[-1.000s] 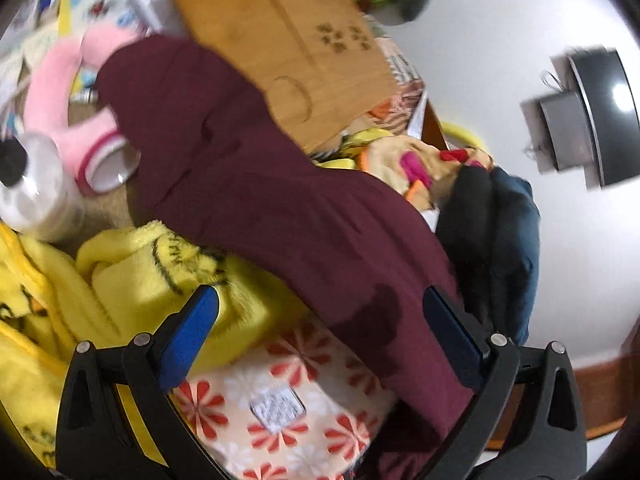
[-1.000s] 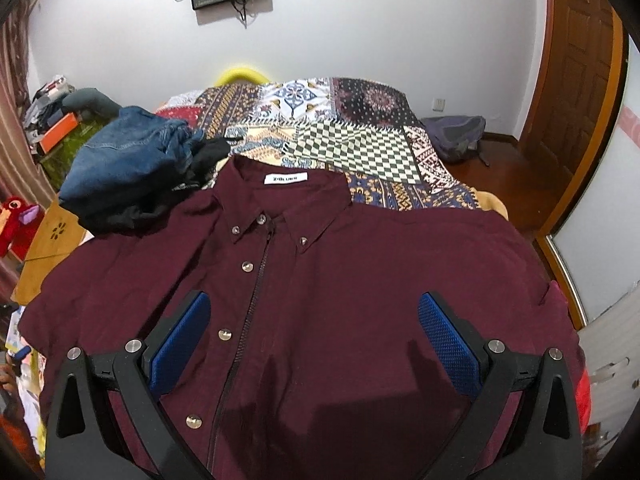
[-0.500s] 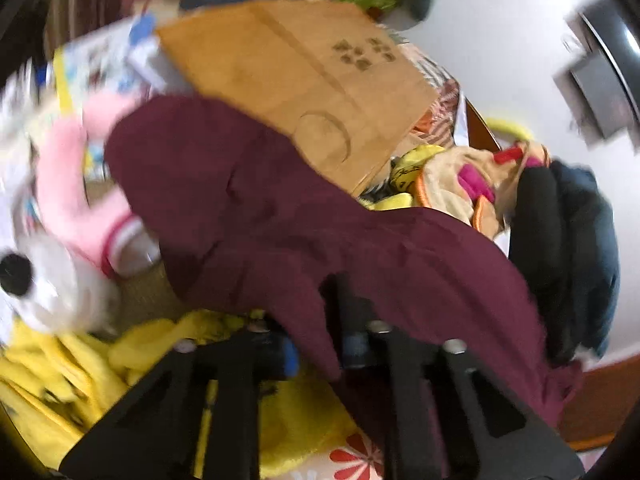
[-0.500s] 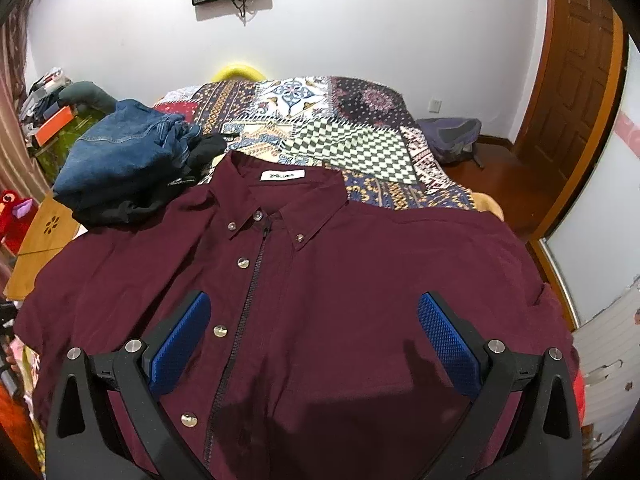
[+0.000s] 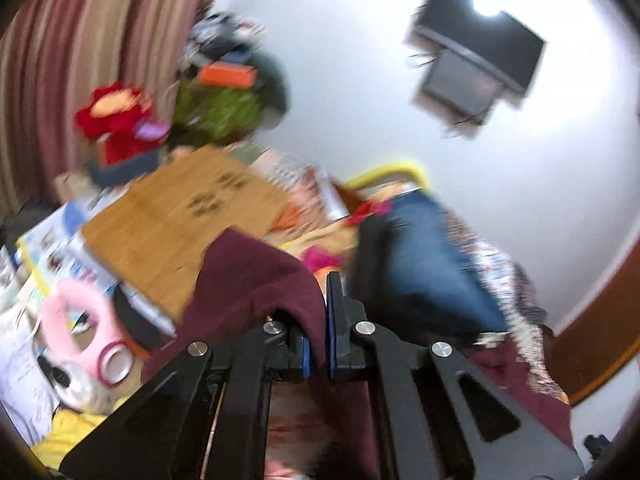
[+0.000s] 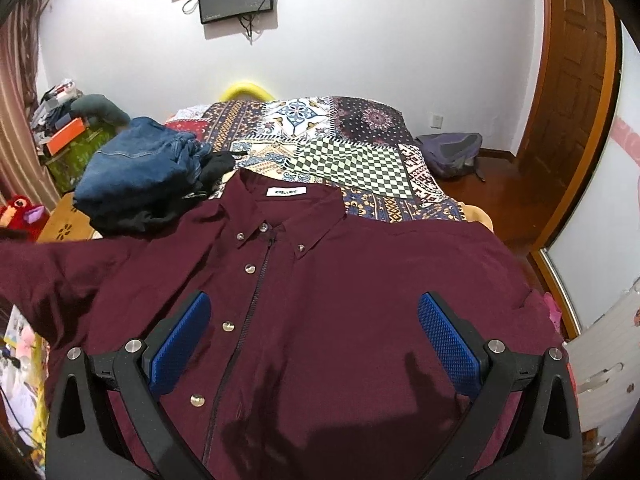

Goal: Fold large clothes

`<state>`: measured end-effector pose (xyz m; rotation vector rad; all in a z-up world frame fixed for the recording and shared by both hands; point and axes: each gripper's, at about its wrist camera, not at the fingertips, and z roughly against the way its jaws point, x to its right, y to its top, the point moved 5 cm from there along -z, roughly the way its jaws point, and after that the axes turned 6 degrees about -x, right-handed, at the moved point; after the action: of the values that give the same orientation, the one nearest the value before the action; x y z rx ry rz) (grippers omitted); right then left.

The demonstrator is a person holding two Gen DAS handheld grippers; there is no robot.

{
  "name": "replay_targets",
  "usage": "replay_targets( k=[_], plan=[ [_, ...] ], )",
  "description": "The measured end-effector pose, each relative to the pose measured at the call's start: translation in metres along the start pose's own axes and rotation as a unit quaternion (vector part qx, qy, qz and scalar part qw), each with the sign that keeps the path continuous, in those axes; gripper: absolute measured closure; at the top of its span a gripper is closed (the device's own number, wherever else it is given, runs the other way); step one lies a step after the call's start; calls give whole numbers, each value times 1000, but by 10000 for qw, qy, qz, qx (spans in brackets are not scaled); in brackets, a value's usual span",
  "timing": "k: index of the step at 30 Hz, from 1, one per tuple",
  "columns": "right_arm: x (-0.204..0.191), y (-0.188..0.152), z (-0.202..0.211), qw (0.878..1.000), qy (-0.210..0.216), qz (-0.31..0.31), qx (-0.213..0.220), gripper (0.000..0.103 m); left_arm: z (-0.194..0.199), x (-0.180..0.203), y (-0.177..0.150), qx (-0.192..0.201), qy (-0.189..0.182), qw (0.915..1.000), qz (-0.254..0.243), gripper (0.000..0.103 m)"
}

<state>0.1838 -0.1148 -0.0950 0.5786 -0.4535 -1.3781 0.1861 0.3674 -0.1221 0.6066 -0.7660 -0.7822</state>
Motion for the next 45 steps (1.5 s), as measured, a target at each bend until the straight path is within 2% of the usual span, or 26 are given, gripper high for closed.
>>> replay_targets(
  k=[3,7,10,14,18,26,31,33,38,39,43,45],
  plan=[
    [3,1,3,9998,-99,107,102,0,9,49,6,62,-578,9980,-258,98],
    [4,0,5,9993,-163,289,187,0,18,110,-1,24,-1103,9915,-689,98],
    [7,-2,5,9991,-140,338,213,0,16,156,-18,-157,-1398,9841,-1085,98],
    [12,-4,6,9992,-46,315,222,0,2,211,-57,-581,-1681,9705,-1625,98],
    [19,-8,6,9995,25,266,195,0,-20,248,-107,-1157,-1803,9555,-2030,98],
    [30,-15,7,9997,36,197,135,0,-65,283,-217,-2559,-1772,9136,-2616,98],
    [34,-16,8,9998,28,165,115,0,-69,288,-270,-3002,-1506,8871,-3165,97],
    [34,-17,9,9998,38,167,113,0,-69,286,-282,-3133,-1463,8809,-3231,94],
    [33,-16,11,9997,44,195,119,0,-61,277,-283,-3347,-1521,8780,-3065,76],
    [33,-16,12,9997,42,212,128,0,-57,277,-280,-3324,-1583,8779,-3063,75],
    [27,-15,20,9993,31,318,202,0,-29,278,-253,-2953,-1752,8826,-3210,73],
    [23,-14,22,9990,29,368,241,0,-13,275,-235,-2717,-1811,8892,-3204,58]
  ],
)
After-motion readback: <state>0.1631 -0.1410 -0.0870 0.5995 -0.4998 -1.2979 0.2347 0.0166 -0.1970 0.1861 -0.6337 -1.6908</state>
